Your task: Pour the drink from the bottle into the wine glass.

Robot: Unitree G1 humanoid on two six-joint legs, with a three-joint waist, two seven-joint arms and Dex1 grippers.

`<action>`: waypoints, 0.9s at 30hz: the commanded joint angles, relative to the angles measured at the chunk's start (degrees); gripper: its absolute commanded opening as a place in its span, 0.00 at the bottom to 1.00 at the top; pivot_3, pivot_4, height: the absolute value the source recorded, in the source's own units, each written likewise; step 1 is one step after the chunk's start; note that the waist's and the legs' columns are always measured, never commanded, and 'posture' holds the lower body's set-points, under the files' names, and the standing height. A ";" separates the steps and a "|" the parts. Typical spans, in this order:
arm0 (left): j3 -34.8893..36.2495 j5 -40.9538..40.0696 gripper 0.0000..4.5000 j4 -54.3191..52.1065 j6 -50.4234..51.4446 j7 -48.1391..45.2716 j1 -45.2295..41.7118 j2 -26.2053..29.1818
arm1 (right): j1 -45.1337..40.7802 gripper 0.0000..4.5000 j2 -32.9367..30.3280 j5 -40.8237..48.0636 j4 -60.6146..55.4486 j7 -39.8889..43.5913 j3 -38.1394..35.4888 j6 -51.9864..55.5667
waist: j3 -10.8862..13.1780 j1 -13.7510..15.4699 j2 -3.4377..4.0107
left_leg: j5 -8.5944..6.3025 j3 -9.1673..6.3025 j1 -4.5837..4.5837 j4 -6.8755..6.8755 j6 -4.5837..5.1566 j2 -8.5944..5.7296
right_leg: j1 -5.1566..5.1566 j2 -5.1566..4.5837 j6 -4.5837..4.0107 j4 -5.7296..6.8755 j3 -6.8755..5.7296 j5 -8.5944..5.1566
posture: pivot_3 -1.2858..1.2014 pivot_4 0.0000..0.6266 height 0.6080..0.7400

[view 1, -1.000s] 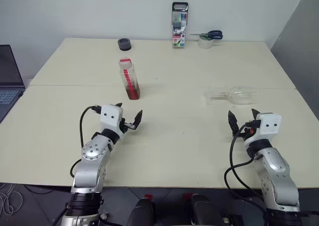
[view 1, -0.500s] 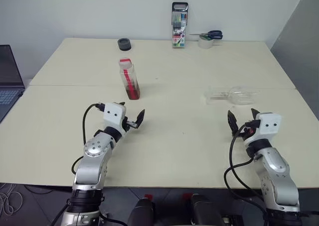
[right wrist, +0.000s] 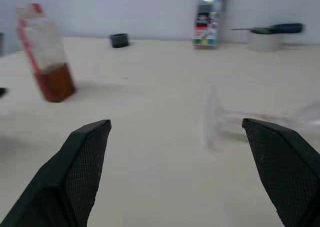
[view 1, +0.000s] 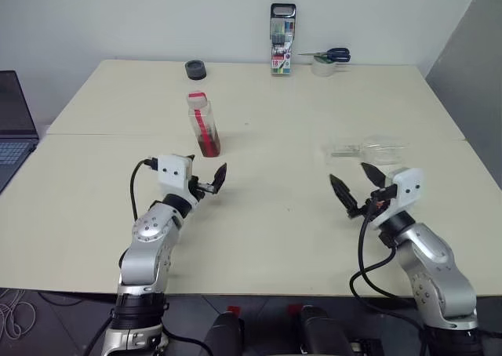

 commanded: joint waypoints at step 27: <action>-0.05 5.97 1.00 16.51 -2.80 11.27 -17.31 -3.07 | -15.96 1.00 -9.29 10.43 -3.92 12.62 2.94 11.49 | 0.00 0.08 -0.05 | 0.01 0.00 -0.06 0.01 -0.02 0.00 | -0.03 -0.01 0.00 -0.06 -0.03 0.00 | 0.52 0.24 1.00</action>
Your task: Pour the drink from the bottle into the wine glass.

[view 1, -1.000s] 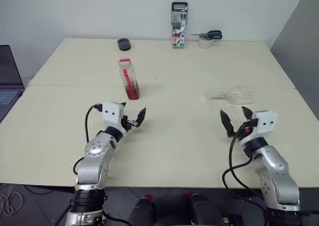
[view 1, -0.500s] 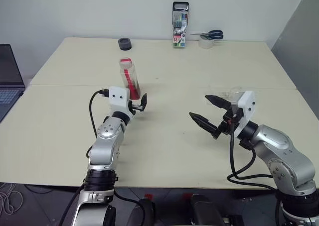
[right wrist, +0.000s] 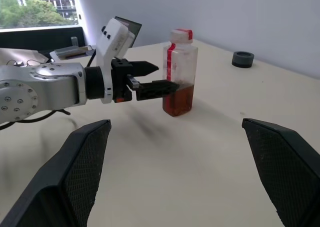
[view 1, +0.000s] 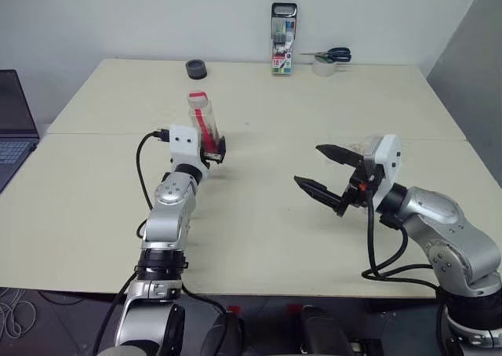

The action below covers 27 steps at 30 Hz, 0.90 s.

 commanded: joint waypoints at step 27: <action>1.85 1.37 1.00 24.24 -10.38 2.06 -18.60 2.12 | -8.33 1.00 -0.45 1.62 2.59 3.93 1.66 1.51 | 0.01 0.00 -0.01 | 0.02 -0.03 -0.10 0.02 -0.03 -0.04 | -0.07 -0.05 0.00 -0.03 -0.05 0.00 | 0.52 0.24 1.00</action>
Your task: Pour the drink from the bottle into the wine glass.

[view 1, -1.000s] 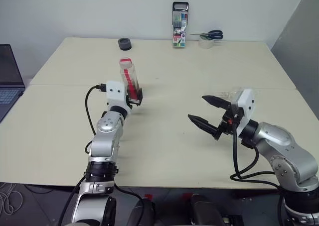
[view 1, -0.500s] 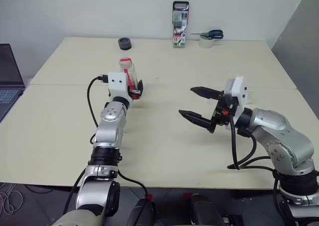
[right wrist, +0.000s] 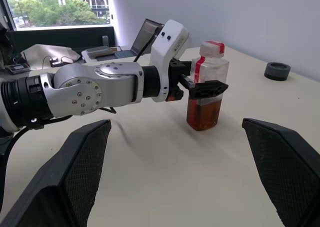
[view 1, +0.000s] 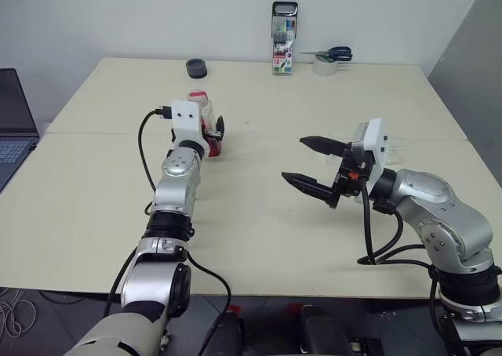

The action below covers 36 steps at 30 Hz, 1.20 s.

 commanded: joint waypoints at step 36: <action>-3.12 -1.64 0.40 -5.53 -4.67 -14.58 2.11 1.66 | 1.98 1.00 -0.37 -1.94 -3.35 -3.08 -3.04 -1.40 | 0.00 -0.08 0.00 | 0.11 -0.01 -0.07 0.00 -0.19 -0.01 | -0.05 -0.01 0.00 -0.02 -0.01 0.00 | 0.52 0.24 1.00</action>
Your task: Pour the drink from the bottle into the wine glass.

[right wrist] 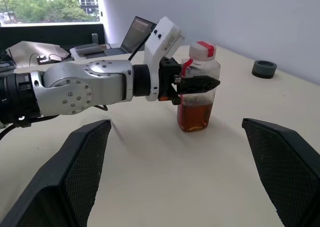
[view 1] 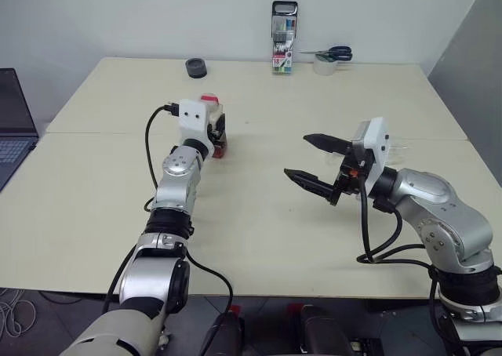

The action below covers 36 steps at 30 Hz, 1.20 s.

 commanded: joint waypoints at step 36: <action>-15.23 -10.18 0.40 -5.49 -0.44 -59.42 -3.69 0.12 | -2.62 1.00 6.59 -2.22 -9.31 -17.54 1.72 12.33 | 0.01 -0.21 0.02 | -0.12 -0.05 -0.03 0.03 0.23 0.02 | 0.00 0.08 0.00 0.02 0.00 0.00 | 0.52 0.24 1.00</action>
